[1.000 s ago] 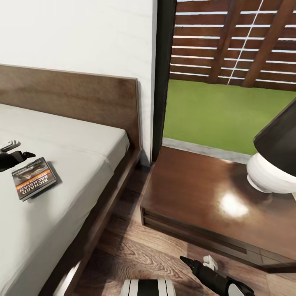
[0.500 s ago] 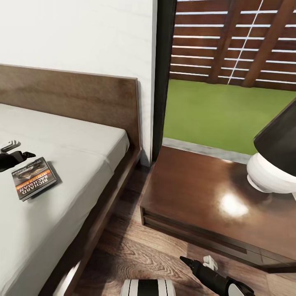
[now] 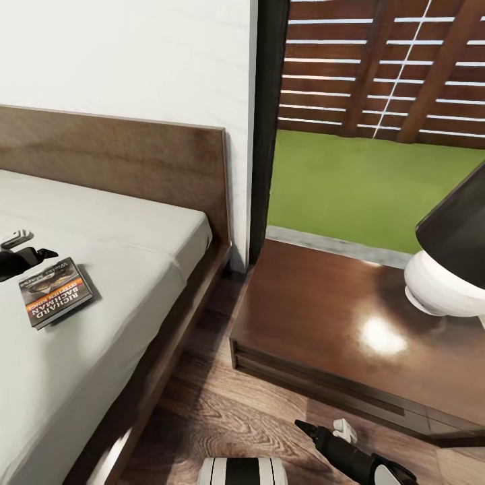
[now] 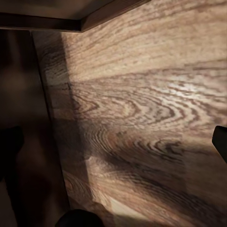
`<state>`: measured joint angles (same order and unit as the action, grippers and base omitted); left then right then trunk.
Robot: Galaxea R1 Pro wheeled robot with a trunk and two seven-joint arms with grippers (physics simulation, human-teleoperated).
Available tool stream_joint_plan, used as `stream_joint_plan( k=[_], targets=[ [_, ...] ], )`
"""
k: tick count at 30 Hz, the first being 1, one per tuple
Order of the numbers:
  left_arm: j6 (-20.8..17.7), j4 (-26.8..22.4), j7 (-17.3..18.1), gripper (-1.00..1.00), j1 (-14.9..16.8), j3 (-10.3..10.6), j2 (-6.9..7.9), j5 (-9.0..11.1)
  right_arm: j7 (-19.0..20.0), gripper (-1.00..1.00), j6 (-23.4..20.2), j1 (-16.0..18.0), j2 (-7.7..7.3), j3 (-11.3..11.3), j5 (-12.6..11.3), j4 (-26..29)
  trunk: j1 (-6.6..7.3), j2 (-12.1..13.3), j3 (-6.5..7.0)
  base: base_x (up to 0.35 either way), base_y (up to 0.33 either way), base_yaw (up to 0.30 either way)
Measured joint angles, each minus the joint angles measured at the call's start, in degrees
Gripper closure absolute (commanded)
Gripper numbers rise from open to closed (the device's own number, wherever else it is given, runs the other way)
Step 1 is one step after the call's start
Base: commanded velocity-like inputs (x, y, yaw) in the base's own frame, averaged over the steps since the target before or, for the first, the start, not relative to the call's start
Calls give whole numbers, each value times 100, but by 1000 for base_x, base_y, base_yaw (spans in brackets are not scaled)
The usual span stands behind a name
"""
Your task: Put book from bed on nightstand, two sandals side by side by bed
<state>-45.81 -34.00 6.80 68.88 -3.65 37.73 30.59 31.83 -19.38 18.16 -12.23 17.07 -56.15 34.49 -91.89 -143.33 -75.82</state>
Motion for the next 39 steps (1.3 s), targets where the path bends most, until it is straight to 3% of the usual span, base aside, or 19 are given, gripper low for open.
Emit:
stream_joint_plan(
  k=[14, 39],
  targets=[
    [268, 45, -161, -100, 0, -7, 0, 5, 0, -100, 3, 0, 2, 2, 0, 2, 0, 0, 0, 0, 0, 0],
    [306, 62, -282, -100, 0, -6, 0, 22, 0, -100, 3, 0, 3, 3, -2, 3, 0, 0, 0, 0, 0, 0]
  ],
)
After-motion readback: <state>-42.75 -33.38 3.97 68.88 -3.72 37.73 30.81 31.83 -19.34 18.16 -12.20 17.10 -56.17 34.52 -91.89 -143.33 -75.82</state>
